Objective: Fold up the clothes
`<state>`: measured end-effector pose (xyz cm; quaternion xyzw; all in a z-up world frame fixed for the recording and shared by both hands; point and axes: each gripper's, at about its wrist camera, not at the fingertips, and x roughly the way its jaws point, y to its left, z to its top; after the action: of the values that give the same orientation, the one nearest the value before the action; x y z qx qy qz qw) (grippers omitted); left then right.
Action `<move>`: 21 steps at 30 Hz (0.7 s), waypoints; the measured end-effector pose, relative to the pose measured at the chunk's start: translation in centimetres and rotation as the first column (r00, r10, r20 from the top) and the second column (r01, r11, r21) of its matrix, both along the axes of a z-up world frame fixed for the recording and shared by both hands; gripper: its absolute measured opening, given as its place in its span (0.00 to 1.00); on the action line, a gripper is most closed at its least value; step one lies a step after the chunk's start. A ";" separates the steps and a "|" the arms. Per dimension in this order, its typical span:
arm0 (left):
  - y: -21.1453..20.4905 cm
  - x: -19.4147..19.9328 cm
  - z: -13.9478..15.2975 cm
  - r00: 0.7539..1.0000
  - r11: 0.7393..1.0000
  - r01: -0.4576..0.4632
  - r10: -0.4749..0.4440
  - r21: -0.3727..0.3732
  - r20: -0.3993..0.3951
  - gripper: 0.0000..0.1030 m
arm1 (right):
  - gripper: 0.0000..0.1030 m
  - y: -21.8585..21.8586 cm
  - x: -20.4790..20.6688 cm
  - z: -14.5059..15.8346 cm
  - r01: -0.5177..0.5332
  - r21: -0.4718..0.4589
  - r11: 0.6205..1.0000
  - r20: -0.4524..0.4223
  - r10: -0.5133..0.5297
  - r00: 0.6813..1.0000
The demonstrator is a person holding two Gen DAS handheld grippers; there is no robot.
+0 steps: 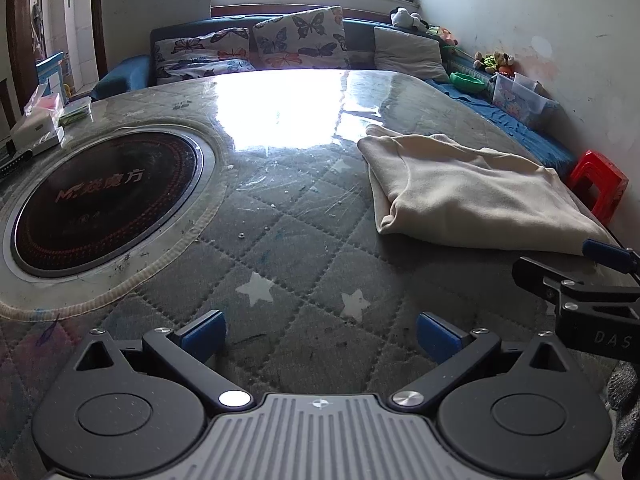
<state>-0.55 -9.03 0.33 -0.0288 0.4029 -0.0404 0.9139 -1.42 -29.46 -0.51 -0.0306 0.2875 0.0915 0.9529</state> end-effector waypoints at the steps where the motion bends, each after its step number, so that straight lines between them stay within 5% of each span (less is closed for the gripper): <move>1: 0.0 0.0 0.0 1.000 1.000 -0.001 0.001 0.000 -0.001 1.00 | 1.00 -0.1 -0.1 -0.1 0.008 0.000 1.000 -0.005 -0.008 1.000; 21: -1.2 -1.2 0.3 1.000 1.000 0.021 -0.021 -0.002 -0.003 1.00 | 1.00 -0.5 -1.3 -0.6 0.044 -0.001 0.999 -0.038 -0.044 0.998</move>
<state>-1.78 -10.23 0.66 -0.0253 0.4047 -0.0505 0.9127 -2.77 -29.97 -1.14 -0.0226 0.3064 0.0712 0.9490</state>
